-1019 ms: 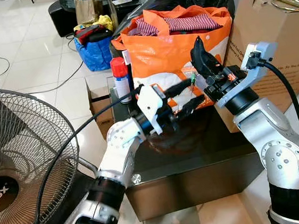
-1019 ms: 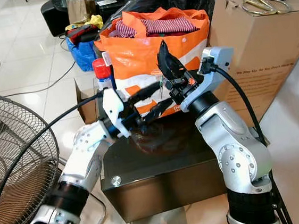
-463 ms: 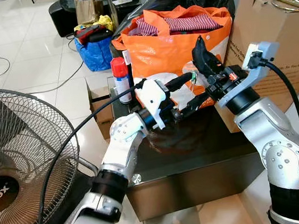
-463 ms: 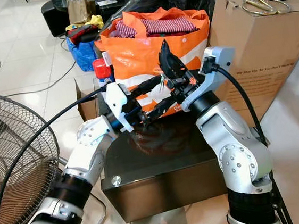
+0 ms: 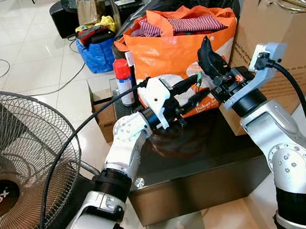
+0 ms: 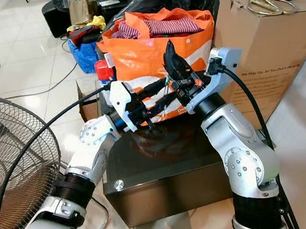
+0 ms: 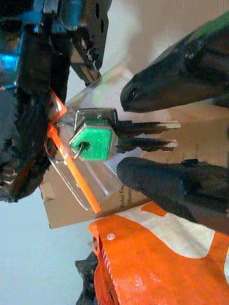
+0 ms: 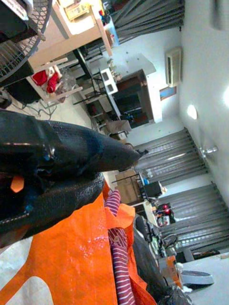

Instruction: Hang keys on a hook

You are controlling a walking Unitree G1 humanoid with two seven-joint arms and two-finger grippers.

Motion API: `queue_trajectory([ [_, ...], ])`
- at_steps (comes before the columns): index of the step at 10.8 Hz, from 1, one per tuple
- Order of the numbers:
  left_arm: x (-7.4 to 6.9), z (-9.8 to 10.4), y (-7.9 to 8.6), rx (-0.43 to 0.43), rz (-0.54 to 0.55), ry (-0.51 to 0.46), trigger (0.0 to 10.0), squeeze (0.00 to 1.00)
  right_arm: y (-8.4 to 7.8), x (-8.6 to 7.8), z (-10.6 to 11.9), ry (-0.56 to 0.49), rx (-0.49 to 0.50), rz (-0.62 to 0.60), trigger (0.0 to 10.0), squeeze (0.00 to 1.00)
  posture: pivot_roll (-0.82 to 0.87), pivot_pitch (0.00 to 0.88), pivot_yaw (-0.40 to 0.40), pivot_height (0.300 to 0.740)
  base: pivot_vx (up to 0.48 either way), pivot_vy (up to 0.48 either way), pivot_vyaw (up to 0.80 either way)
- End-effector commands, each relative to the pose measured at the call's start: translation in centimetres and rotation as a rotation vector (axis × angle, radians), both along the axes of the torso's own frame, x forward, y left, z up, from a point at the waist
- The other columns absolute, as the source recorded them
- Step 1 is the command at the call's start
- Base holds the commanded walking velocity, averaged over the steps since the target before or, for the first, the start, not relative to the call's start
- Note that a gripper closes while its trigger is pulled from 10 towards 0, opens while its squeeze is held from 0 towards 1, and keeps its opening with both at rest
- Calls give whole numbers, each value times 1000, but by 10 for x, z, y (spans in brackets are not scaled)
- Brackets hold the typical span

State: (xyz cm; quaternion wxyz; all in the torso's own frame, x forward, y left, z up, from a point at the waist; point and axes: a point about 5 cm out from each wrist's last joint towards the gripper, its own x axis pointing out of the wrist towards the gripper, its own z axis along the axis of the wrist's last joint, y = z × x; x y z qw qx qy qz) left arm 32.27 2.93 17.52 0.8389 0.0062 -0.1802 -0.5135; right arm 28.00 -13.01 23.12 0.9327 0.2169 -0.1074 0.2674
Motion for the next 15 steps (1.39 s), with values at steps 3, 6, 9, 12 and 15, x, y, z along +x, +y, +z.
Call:
queue_trajectory([
  [3,4,8,-1,-2,12,-33,0,0,4,-3,1,-3,-4,35,0,0,-91,0,24,740,0,0,0],
  [6,6,9,2,-17,25,-32,0,0,4,-4,-2,7,-14,38,0,0,-89,0,22,740,0,0,0],
  [9,6,9,3,-16,27,-32,0,0,1,-4,-8,23,-26,26,0,0,-85,0,21,740,0,0,0],
  [12,2,8,19,10,13,-22,0,0,-5,-6,-20,63,-49,-12,10000,0,-77,0,32,740,0,0,0],
  [15,-4,-2,38,53,19,5,0,0,-11,-8,-30,103,-17,-31,10000,1000,-68,0,36,740,0,0,0],
])
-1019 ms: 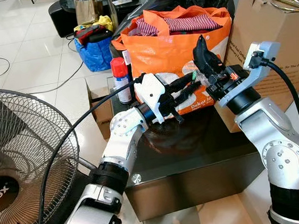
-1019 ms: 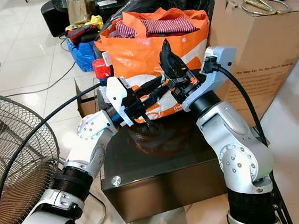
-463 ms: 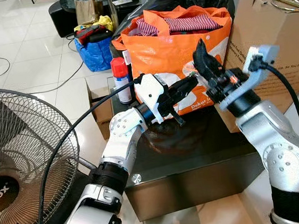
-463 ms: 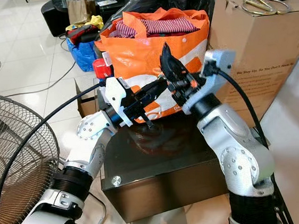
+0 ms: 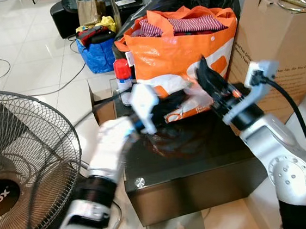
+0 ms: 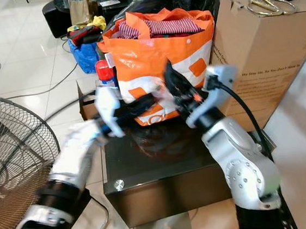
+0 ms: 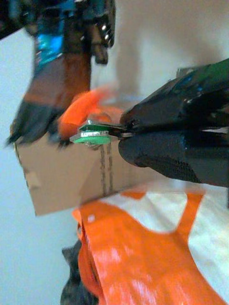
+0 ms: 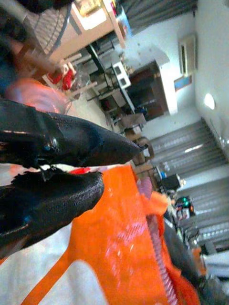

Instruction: Hang keys on a hook

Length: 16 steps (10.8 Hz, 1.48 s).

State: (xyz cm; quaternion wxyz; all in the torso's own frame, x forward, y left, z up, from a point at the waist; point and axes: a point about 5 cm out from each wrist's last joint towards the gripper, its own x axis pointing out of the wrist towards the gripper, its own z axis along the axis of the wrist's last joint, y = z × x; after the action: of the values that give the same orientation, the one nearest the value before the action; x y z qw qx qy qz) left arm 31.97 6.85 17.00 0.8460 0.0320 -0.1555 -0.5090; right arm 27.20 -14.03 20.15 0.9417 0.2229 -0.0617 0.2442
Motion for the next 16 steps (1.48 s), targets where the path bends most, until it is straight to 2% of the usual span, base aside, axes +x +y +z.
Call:
queue_trajectory([
  [1,-3,0,1,7,-25,13,0,0,-5,2,-1,10,1,-41,10000,1000,-68,0,41,740,0,0,0],
  [3,-10,-9,5,54,-72,82,0,0,-19,6,-3,22,18,-138,10000,1000,-69,0,49,740,0,0,0],
  [5,-12,-17,10,96,-64,143,0,0,-33,7,-7,44,7,-221,10000,1000,-67,0,52,740,0,0,0],
  [6,-14,-38,21,243,-37,265,0,0,-49,5,-22,116,-78,-322,10000,1000,-65,0,57,740,0,0,0],
  [7,-21,-58,35,375,-18,344,0,0,-58,-1,-36,160,-154,-362,10000,1000,-64,0,62,740,0,0,0],
  [8,-24,-62,41,379,9,364,0,0,-60,-7,-45,189,-223,-364,10000,1000,-67,0,70,740,0,0,0],
  [9,-28,-49,45,206,134,362,0,0,-62,-27,-76,303,-412,-413,10000,1000,-76,0,82,740,0,0,0],
  [10,-29,-44,45,157,190,343,5216,0,-63,-33,-84,332,-456,-466,10000,1000,-87,0,88,740,0,0,0],
  [11,-29,-43,48,112,325,312,10000,0,-66,-43,-92,319,-489,-593,10000,1000,-101,0,90,740,0,0,0],
  [12,-29,-50,54,158,442,360,10000,0,-67,-53,-95,293,-496,-655,10000,1000,-102,0,88,740,0,0,0],
  [13,-30,-52,56,166,483,380,10000,0,-66,-57,-98,302,-505,-663,10000,1000,-103,0,88,740,0,0,0],
  [14,-34,-58,61,141,530,400,10000,0,-65,-66,-109,395,-539,-681,10000,1000,-113,0,98,740,0,0,0],
  [15,-32,-56,66,60,642,354,10000,0,-62,-67,-111,383,-526,-686,10000,1000,-111,0,107,740,0,0,-594],
  [16,-30,-54,69,28,702,334,10000,0,-60,-65,-109,300,-558,-685,10000,1000,-105,0,105,740,0,0,-800],
])
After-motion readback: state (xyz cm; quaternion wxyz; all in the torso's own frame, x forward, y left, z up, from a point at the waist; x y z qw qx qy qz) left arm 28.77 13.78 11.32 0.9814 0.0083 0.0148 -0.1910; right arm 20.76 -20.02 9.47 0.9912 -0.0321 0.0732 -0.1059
